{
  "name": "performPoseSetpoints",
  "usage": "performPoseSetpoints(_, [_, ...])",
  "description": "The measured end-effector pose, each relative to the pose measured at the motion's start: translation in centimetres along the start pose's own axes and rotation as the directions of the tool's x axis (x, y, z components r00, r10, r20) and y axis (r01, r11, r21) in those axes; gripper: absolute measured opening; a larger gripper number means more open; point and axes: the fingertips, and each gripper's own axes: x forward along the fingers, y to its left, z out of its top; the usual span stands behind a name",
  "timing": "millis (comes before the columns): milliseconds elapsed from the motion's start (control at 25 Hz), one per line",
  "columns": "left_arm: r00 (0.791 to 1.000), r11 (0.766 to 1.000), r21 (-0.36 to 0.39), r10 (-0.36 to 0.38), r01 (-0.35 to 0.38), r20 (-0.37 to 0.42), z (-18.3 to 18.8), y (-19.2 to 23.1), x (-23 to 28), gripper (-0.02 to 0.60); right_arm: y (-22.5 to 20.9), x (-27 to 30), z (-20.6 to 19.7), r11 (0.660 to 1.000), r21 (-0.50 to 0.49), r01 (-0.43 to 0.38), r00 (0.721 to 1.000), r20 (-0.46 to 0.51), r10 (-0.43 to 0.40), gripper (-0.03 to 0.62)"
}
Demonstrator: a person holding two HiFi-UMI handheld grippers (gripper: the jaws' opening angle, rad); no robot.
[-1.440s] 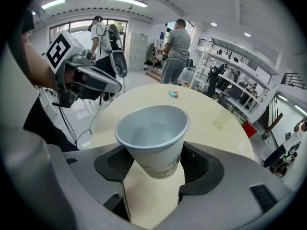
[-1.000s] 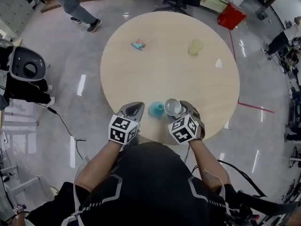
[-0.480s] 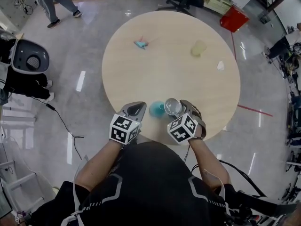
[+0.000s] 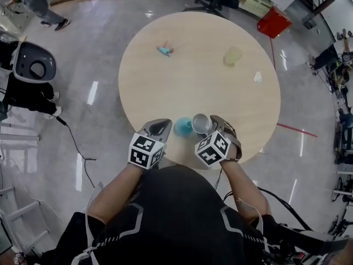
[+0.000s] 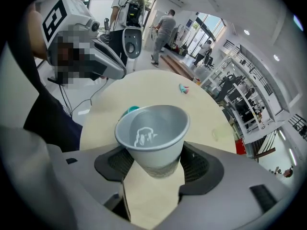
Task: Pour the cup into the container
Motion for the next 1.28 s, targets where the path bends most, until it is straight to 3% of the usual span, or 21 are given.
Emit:
performPoseSetpoints(600, [1.0, 1.0, -0.011, -0.001, 0.001, 0.001, -0.11, -0.14, -0.01, 0.002, -0.05, 0.06, 0.2, 0.994, -0.109, 0.021, 0.999, -0.048, -0.027, 0.303])
performPoseSetpoints(1280, [1.0, 1.0, -0.012, -0.003, 0.003, -0.005, -0.34, -0.27, 0.18, 0.002, -0.3, -0.13, 0.29, 0.987, -0.156, 0.031, 0.997, -0.067, -0.042, 0.302])
